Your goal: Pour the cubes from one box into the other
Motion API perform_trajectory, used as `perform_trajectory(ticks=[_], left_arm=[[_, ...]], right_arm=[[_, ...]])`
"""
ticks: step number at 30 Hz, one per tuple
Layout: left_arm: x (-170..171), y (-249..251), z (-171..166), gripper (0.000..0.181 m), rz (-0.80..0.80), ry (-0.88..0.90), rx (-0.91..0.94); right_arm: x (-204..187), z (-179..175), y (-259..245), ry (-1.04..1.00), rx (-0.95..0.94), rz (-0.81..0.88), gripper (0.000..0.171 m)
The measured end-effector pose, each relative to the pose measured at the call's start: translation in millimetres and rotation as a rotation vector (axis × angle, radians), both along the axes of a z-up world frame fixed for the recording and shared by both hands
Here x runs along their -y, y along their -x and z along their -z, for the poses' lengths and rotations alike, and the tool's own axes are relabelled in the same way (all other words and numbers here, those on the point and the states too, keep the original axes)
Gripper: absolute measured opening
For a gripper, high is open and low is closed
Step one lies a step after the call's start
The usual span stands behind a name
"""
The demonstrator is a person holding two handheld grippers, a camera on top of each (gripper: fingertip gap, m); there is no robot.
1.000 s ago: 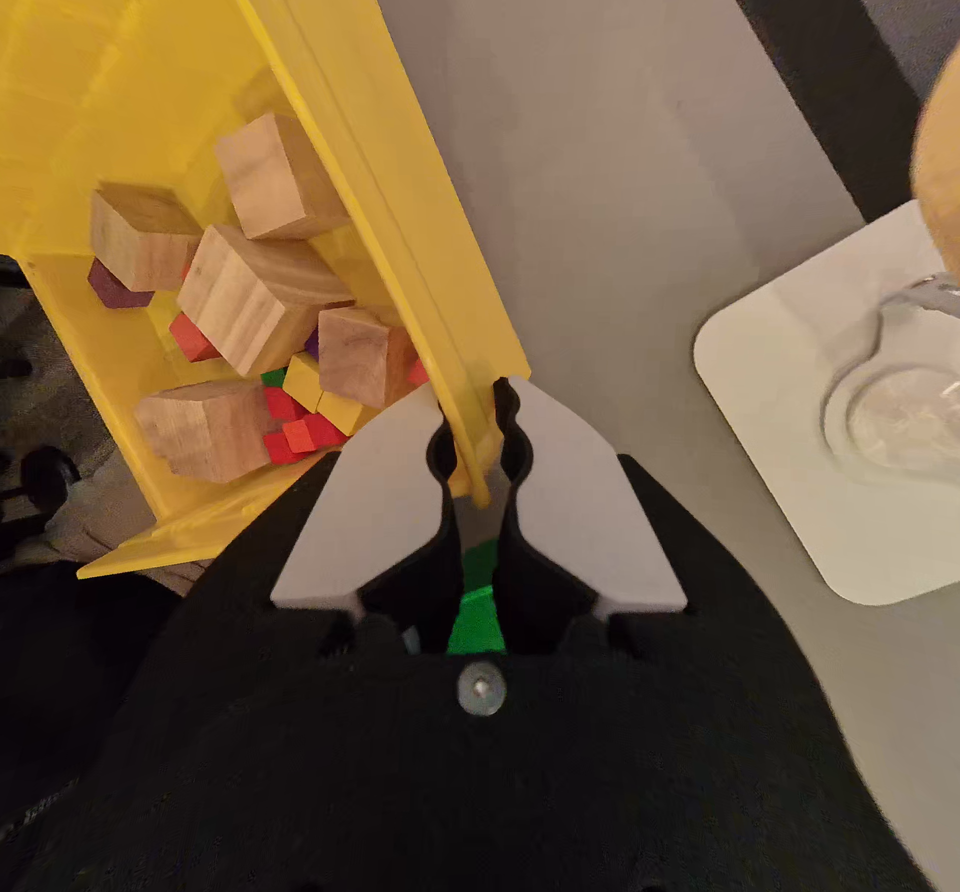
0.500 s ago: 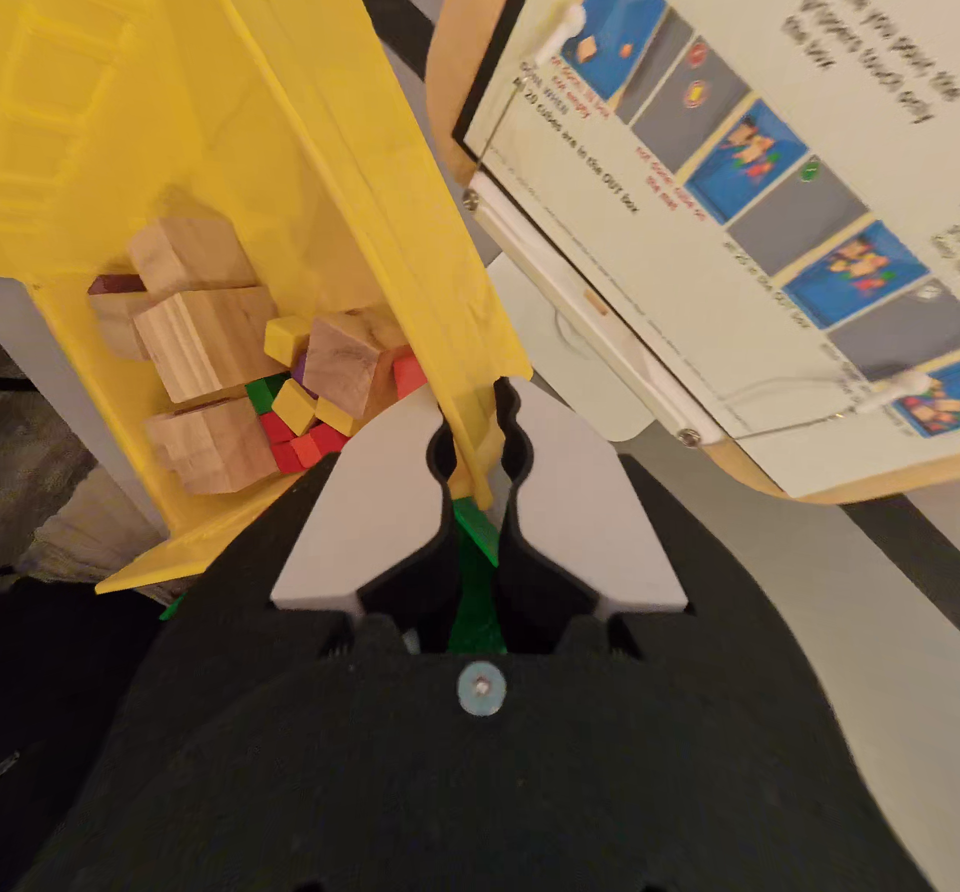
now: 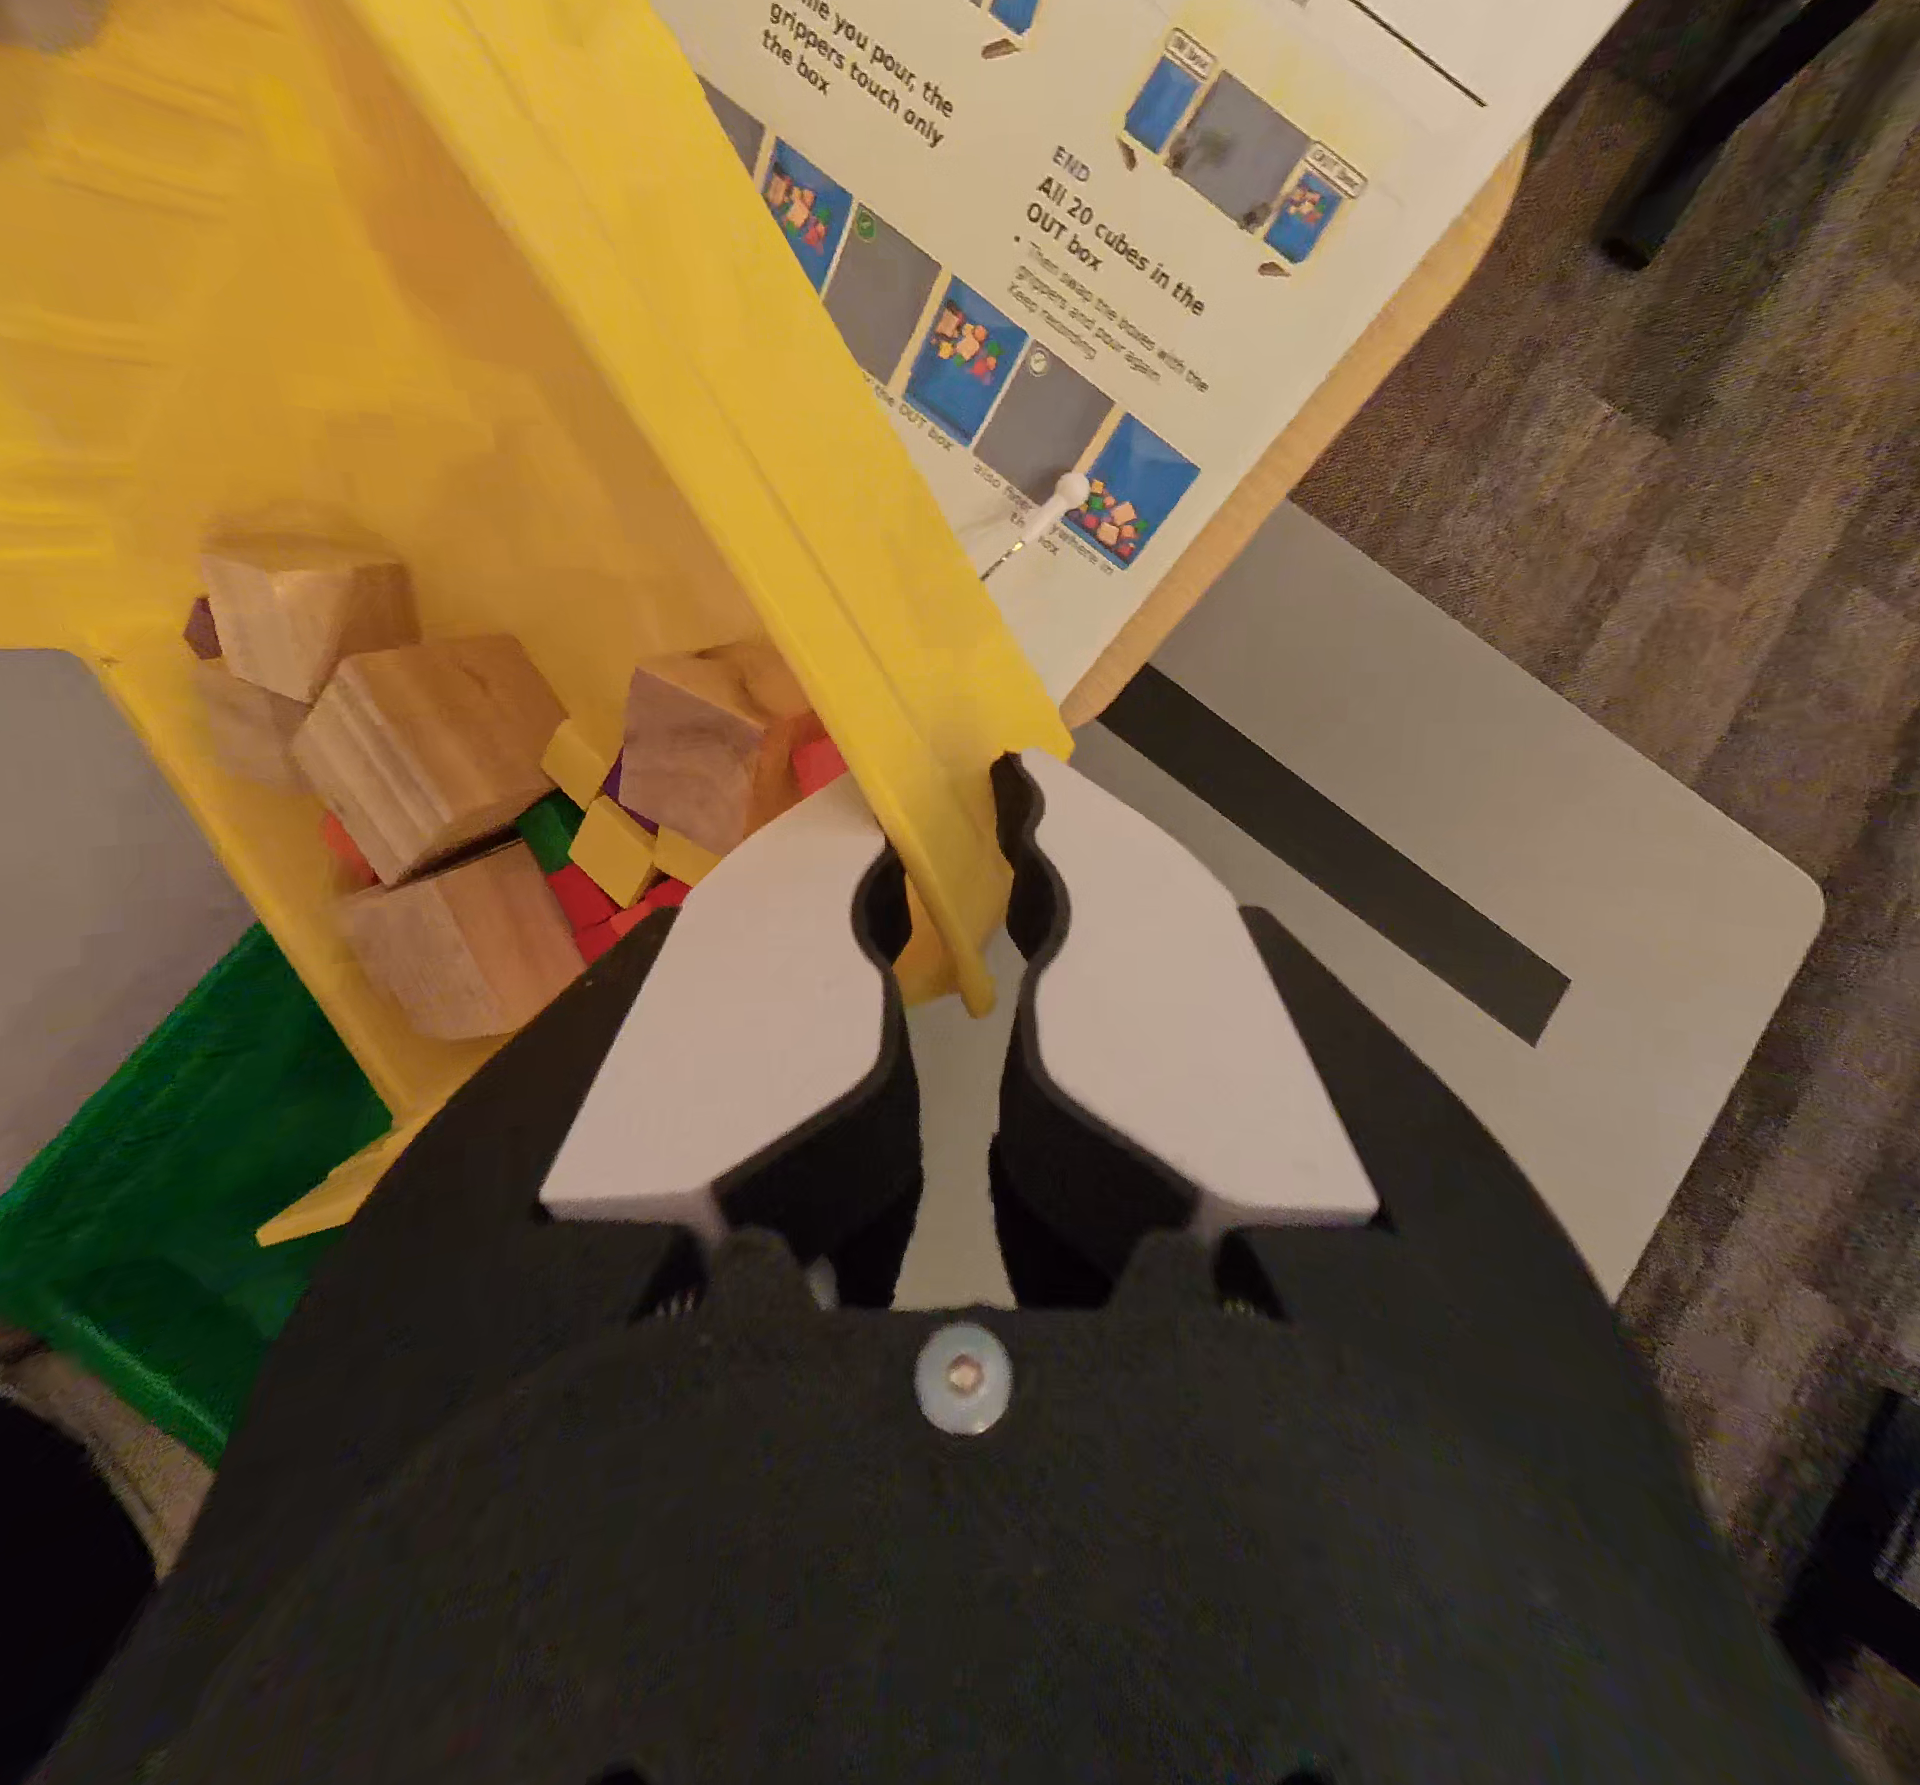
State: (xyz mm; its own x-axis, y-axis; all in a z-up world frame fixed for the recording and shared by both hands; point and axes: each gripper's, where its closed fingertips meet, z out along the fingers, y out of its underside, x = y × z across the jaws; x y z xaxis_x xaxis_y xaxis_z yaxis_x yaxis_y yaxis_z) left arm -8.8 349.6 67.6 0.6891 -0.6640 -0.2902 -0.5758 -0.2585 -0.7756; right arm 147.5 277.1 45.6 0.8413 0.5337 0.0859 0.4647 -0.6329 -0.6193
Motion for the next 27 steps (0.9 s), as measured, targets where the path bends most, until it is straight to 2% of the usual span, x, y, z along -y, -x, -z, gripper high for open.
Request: perform_trajectory(ticks=[1,17,27], left_arm=[[2,-5,1,0.004,0.004,-0.013,0.016],[31,-33,-23,0.004,-0.001,-0.25,0.229],[34,-34,-20,0.004,-0.01,-0.275,0.303]], right_arm=[[3,0,-5,-0.014,0.013,0.002,0.01],[22,-32,-35,-0.274,0.12,0.063,0.009],[23,-33,-36,-0.318,0.126,0.077,0.009]])
